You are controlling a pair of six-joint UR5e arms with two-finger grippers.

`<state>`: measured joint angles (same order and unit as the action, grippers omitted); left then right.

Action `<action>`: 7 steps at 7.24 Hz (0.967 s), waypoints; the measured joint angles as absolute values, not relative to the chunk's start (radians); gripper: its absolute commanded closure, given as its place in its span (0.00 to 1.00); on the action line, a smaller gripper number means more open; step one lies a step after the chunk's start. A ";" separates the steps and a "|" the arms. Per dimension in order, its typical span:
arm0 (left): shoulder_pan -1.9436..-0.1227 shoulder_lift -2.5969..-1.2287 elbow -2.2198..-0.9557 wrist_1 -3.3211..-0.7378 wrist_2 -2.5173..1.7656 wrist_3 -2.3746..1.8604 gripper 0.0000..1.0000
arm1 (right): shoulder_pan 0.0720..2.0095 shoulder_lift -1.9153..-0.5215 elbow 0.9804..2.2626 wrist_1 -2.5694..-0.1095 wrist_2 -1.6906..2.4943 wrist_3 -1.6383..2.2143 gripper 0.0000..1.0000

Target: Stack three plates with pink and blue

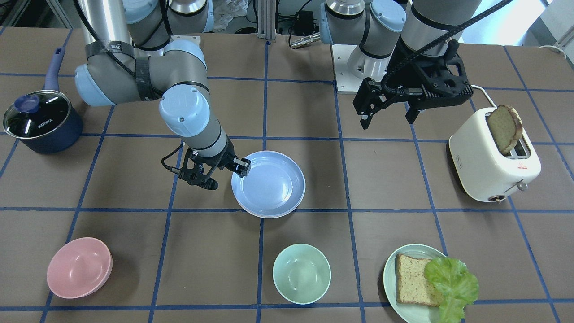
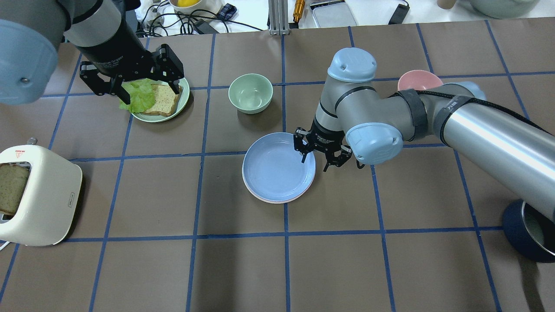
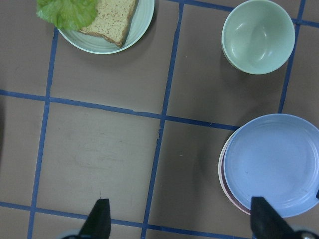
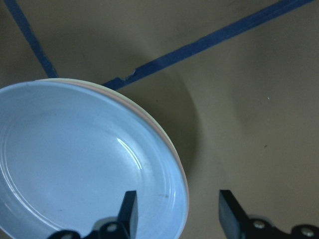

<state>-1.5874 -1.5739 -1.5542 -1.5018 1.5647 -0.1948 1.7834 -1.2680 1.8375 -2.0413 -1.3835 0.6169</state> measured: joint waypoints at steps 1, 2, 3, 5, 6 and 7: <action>-1.587 -1.574 -1.554 -1.502 1.565 -0.195 0.00 | 1.780 -1.268 1.817 -2.039 -1.389 0.614 0.30; -1.587 -1.574 -1.554 -1.502 1.565 -0.195 0.00 | 1.778 -1.270 1.791 -2.035 -1.394 0.610 0.30; -1.586 -1.574 -1.554 -1.502 1.565 -0.195 0.00 | 1.775 -1.272 1.765 -2.031 -1.404 0.597 0.30; -1.586 -1.574 -1.554 -1.502 1.565 -0.195 0.00 | 1.753 -1.295 1.727 -2.028 -1.461 0.482 0.30; -1.586 -1.574 -1.554 -1.502 1.565 -0.195 0.00 | 1.727 -1.321 1.720 -2.028 -1.484 0.395 0.30; -1.586 -1.574 -1.554 -1.502 1.565 -0.195 0.00 | 1.696 -1.347 1.718 -2.025 -1.504 0.312 0.19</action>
<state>-1.5861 -1.5739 -1.5539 -1.5018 1.5647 -0.1948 1.6960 -1.3471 1.7182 -2.0246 -1.5035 0.3122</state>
